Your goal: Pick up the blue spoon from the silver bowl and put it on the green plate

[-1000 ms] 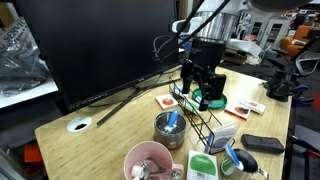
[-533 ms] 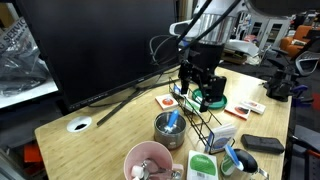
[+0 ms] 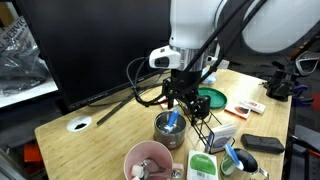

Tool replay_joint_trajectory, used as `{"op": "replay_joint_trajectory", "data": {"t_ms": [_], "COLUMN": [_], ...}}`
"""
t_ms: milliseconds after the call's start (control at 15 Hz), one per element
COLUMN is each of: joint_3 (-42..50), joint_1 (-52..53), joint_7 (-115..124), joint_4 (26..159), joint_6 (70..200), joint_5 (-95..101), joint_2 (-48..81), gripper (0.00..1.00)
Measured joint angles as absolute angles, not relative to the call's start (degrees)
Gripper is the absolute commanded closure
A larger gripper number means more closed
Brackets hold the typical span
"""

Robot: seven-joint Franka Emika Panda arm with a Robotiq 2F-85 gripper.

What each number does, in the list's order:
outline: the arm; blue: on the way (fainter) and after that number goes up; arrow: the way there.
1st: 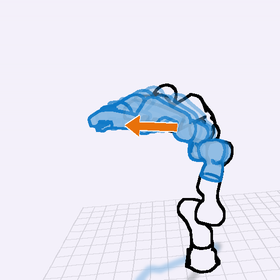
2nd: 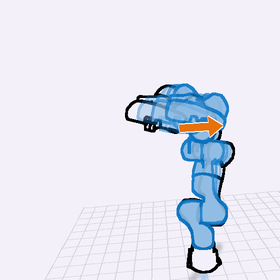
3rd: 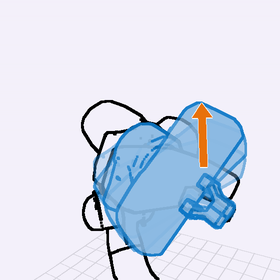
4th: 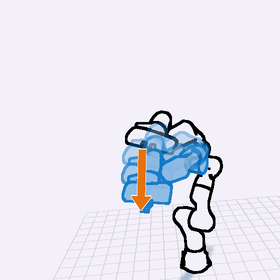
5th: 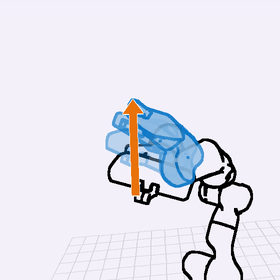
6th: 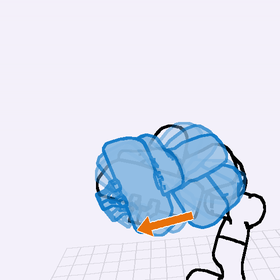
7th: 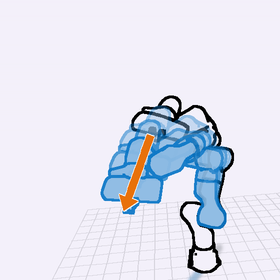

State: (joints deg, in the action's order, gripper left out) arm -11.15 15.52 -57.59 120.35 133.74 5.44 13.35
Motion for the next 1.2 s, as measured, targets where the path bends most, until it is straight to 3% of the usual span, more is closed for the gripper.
{"op": "replay_joint_trajectory", "data": {"t_ms": [933,1200], "joint_3": [-11.8,-12.1], "joint_1": [12.8,12.8], "joint_7": [-62.4,-63.3], "joint_4": [113.1,111.4], "joint_6": [133.4,132.3], "joint_5": [10.6,10.6], "joint_2": [23.8,25.9], "gripper": [0.00,0.09]}}
